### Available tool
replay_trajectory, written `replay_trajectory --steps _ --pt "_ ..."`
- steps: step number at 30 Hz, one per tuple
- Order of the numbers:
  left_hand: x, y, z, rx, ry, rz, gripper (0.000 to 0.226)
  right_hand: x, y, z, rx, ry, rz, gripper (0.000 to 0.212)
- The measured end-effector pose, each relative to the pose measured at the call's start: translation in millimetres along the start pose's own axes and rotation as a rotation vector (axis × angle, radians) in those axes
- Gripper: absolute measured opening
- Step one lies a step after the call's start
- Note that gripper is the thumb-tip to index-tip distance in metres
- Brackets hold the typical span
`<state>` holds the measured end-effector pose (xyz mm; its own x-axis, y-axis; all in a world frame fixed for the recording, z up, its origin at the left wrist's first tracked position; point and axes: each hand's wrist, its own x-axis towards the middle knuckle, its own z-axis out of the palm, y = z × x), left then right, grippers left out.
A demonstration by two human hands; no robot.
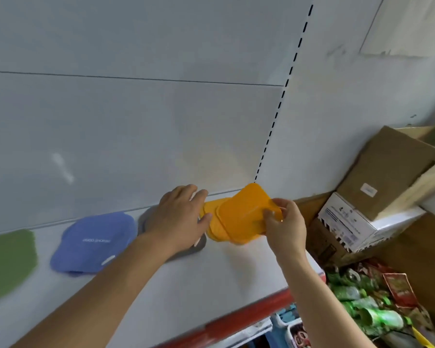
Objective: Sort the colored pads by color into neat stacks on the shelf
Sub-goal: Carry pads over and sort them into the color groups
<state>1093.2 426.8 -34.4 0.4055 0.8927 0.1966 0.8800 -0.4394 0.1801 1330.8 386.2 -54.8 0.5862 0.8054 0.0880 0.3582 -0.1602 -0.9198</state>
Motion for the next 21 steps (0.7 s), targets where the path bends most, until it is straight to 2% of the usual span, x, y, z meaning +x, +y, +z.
replay_trajectory --steps 3,7,11,13,18,21 --pt "1.9 -0.4 5.4 0.008 -0.022 -0.056 0.060 21.3 11.7 11.0 -0.128 -0.084 -0.042 0.028" --pt "1.2 -0.8 9.1 0.036 -0.017 -0.153 0.061 42.0 23.3 12.5 -0.536 -0.241 -0.274 0.041" --pt "-11.8 22.6 8.3 0.118 0.008 -0.241 0.071 56.9 35.5 -3.0 -0.716 -0.379 -0.400 0.051" --pt "-20.9 35.9 7.1 0.138 0.030 -0.284 0.078 62.0 37.7 -12.7 -0.747 -0.382 -0.496 0.053" --pt "-56.4 61.4 5.9 0.186 0.062 -0.375 0.068 45.3 42.0 -19.7 -0.666 -0.358 -0.764 0.045" --pt "-83.7 65.6 0.5 0.201 0.075 -0.457 0.070 22.5 37.3 -11.0 -0.551 -0.364 -0.912 0.041"
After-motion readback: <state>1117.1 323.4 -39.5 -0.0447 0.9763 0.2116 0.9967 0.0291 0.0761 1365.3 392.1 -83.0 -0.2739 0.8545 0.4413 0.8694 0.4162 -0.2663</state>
